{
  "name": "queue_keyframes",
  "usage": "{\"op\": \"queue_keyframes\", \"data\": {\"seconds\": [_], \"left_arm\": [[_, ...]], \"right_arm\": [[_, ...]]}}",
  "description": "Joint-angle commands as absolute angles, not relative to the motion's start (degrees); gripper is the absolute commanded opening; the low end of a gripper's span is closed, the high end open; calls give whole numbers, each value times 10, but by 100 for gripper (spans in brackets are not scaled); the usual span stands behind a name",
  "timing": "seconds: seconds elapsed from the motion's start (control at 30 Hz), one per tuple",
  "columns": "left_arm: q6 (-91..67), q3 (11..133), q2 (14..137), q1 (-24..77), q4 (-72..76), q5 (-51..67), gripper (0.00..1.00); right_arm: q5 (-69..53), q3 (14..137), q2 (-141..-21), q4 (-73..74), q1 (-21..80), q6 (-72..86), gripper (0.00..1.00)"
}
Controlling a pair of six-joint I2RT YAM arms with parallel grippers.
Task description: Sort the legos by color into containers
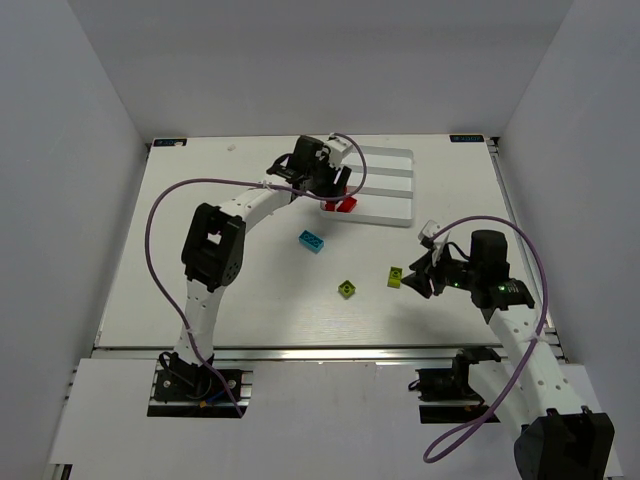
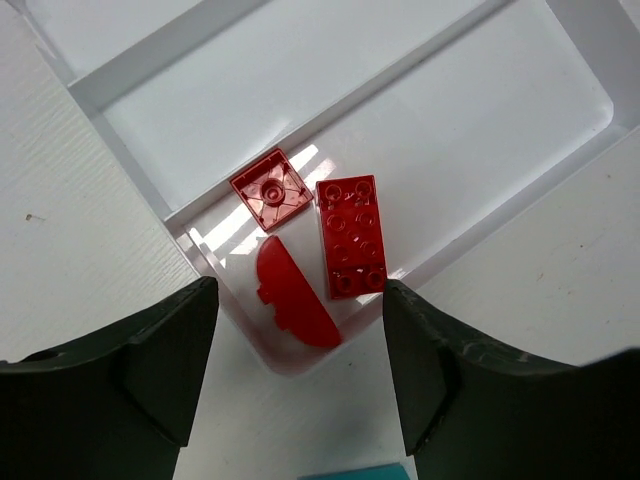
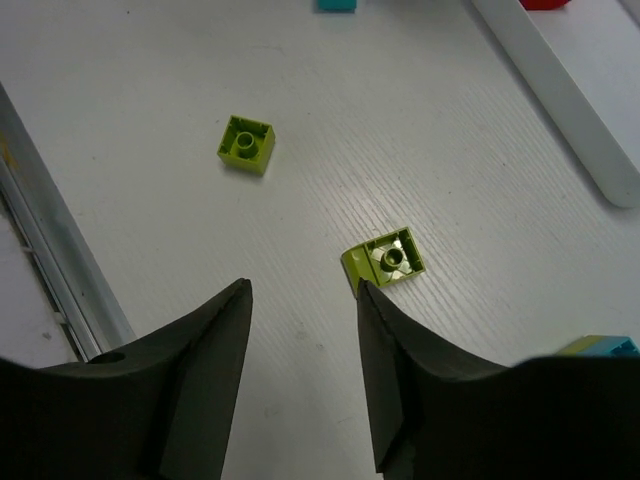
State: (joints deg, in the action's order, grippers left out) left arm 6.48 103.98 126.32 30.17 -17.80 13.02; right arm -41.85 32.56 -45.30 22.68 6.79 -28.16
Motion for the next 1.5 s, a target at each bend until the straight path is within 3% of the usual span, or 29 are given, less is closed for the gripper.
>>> {"op": "queue_keyframes", "data": {"seconds": [0.0, 0.07, 0.1, 0.13, 0.17, 0.23, 0.27, 0.3, 0.33, 0.37, 0.4, 0.47, 0.5, 0.57, 0.63, 0.7, 0.73, 0.87, 1.2, 1.3, 1.4, 1.43, 1.47], "left_arm": [[35, 1059, 1235, 301, -164, 120, 76], [7, 1055, 1195, 296, -157, 89, 63], [-23, 1053, 1179, 288, -161, 85, 50], [-44, 1034, 1138, 288, -164, 73, 14], [-80, 1014, 1110, 283, -166, 63, 0], [-92, 950, 1045, 283, -155, 57, 0], [-97, 858, 968, 283, -143, 66, 0], [-103, 810, 929, 278, -134, 62, 2], [-105, 762, 889, 278, -130, 56, 12], [-113, 676, 810, 278, -131, 22, 45], [-116, 634, 771, 273, -133, 10, 57], [-113, 518, 696, 272, -134, -51, 72], [-110, 485, 624, 272, -134, -84, 78], [-98, 416, 538, 278, -148, -131, 81], [-94, 407, 500, 285, -188, -155, 82], [-96, 398, 462, 285, -196, -172, 82], [-92, 393, 452, 285, -190, -175, 82], [-90, 400, 444, 279, -194, -184, 83], [-90, 402, 449, 279, -201, -185, 83], [-88, 402, 449, 279, -199, -182, 83], [-88, 402, 449, 279, -199, -177, 83], [-89, 403, 450, 279, -200, -175, 82], [-88, 402, 449, 279, -199, -172, 83]], "right_arm": [[-463, 334, -461, 243, 69, -315, 54], [-489, 330, -468, 253, 71, -355, 58], [-517, 328, -473, 256, 78, -370, 60], [-526, 325, -477, 264, 82, -395, 60], [-535, 325, -490, 266, 88, -414, 59], [-527, 328, -505, 253, 106, -443, 57], [-506, 337, -525, 237, 120, -415, 53], [-450, 345, -540, 226, 128, -401, 35], [-420, 358, -559, 209, 156, -380, 25], [-393, 386, -601, 211, 166, -349, 19], [-355, 400, -622, 213, 181, -337, 15], [-310, 423, -675, 200, 242, -289, 17], [-275, 429, -688, 194, 258, -274, 28], [-228, 456, -731, 195, 319, -233, 47], [-215, 480, -775, 207, 352, -209, 62], [-199, 503, -800, 201, 367, -178, 70], [-193, 509, -817, 197, 374, -168, 81], [-171, 526, -860, 178, 400, -110, 89], [-83, 513, -934, 114, 466, -14, 89], [-44, 505, -944, 103, 482, -14, 83], [20, 496, -954, 96, 486, -13, 62], [35, 495, -954, 96, 487, -14, 46], [38, 495, -953, 92, 484, -16, 38]]}}
